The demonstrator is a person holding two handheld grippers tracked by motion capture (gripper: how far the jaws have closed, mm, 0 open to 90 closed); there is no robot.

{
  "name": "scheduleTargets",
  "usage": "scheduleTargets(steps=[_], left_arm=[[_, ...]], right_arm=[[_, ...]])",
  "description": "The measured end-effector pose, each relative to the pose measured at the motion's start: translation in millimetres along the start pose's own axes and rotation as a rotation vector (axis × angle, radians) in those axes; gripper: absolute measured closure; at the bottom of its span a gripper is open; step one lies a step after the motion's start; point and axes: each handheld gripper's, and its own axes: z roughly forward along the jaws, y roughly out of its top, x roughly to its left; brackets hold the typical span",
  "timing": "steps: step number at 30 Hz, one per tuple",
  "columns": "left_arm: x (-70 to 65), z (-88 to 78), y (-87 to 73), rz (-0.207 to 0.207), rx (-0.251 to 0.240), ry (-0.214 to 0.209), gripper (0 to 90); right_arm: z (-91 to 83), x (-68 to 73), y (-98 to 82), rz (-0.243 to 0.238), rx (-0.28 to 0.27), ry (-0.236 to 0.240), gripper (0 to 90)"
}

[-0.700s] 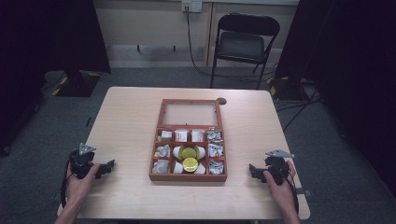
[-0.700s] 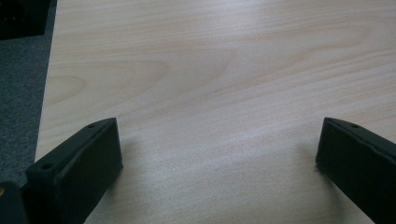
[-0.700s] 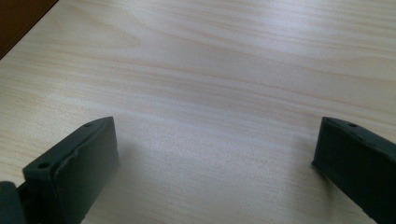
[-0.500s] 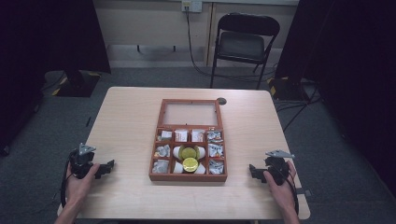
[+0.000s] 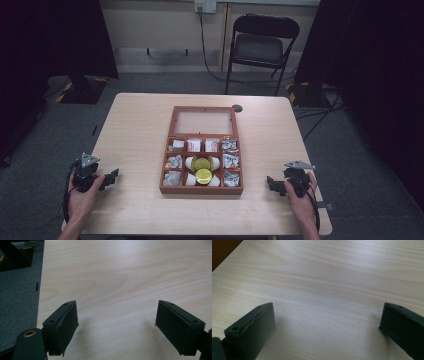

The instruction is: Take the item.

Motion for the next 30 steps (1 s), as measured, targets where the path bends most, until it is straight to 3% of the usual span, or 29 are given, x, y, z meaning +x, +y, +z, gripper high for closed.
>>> scheduleTargets(steps=[9, 18, 30], left_arm=[[-9.6, -6.6, 7.0, 0.012, -0.028, -0.048, 18.0], [-26.1, -9.0, 17.0, 0.057, -0.041, -0.075, 18.7], [-48.8, -12.2, 29.4, 0.093, -0.056, -0.171, 18.7]], right_arm=[[0.0, 0.0, 0.0, 0.0, 0.0, 0.0, 0.0], [0.0, 0.0, 0.0, 0.0, 0.0, 0.0, 0.0], [0.0, 0.0, 0.0, 0.0, 0.0, 0.001, 0.0]])
